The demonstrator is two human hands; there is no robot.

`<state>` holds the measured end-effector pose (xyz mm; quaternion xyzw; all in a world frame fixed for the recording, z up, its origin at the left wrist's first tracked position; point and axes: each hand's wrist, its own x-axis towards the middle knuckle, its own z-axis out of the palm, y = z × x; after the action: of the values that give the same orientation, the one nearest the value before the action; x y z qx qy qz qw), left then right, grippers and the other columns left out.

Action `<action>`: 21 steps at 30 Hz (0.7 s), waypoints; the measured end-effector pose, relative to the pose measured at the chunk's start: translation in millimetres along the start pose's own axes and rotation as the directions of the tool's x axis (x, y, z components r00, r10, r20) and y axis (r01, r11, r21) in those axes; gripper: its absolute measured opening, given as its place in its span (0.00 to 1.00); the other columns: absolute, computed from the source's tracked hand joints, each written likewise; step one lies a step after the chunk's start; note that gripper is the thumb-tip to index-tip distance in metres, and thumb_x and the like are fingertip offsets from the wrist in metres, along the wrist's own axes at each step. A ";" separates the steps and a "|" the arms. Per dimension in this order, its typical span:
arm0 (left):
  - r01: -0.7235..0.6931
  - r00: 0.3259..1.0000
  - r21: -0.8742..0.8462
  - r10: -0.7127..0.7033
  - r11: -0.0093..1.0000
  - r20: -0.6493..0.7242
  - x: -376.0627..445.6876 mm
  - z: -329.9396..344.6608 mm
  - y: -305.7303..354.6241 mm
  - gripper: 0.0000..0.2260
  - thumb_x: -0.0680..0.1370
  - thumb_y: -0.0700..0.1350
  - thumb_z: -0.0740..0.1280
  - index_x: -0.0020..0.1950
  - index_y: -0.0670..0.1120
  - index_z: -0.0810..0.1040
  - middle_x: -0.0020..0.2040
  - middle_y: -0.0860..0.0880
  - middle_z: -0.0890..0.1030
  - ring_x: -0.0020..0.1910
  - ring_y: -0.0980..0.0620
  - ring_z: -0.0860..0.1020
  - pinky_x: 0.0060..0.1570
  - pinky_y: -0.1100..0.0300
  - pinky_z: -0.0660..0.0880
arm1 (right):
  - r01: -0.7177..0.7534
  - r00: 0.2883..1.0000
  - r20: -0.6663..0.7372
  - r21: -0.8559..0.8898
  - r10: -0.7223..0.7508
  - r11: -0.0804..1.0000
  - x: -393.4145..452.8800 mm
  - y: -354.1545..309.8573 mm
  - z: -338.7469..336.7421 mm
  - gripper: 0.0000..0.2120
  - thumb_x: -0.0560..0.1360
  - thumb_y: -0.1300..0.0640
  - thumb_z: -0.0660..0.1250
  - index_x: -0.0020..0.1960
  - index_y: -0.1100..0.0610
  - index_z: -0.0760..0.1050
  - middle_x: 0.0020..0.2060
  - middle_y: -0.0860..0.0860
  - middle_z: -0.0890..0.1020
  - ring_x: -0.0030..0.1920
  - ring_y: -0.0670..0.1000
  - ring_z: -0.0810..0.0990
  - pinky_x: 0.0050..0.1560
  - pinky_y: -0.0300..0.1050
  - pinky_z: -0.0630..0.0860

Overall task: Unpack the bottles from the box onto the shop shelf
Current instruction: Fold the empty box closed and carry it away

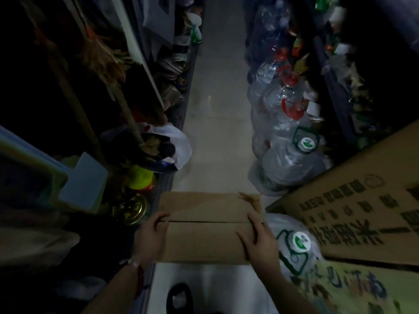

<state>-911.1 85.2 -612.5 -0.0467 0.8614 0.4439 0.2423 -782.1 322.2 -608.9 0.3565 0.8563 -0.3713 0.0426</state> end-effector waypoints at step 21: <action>0.057 0.996 -0.038 -0.054 0.998 0.075 193.6 159.3 -247.9 0.12 0.78 0.34 0.62 0.60 0.44 0.75 0.57 0.40 0.77 0.52 0.42 0.77 0.49 0.57 0.72 | -0.031 0.997 0.072 0.007 0.031 0.999 144.5 194.7 272.0 0.27 0.76 0.52 0.67 0.73 0.51 0.64 0.68 0.55 0.71 0.60 0.56 0.75 0.54 0.42 0.69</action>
<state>-947.9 87.6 -963.2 -0.0592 0.8413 0.4554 0.2852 -816.5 316.1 -971.6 0.3563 0.8471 -0.3866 0.0778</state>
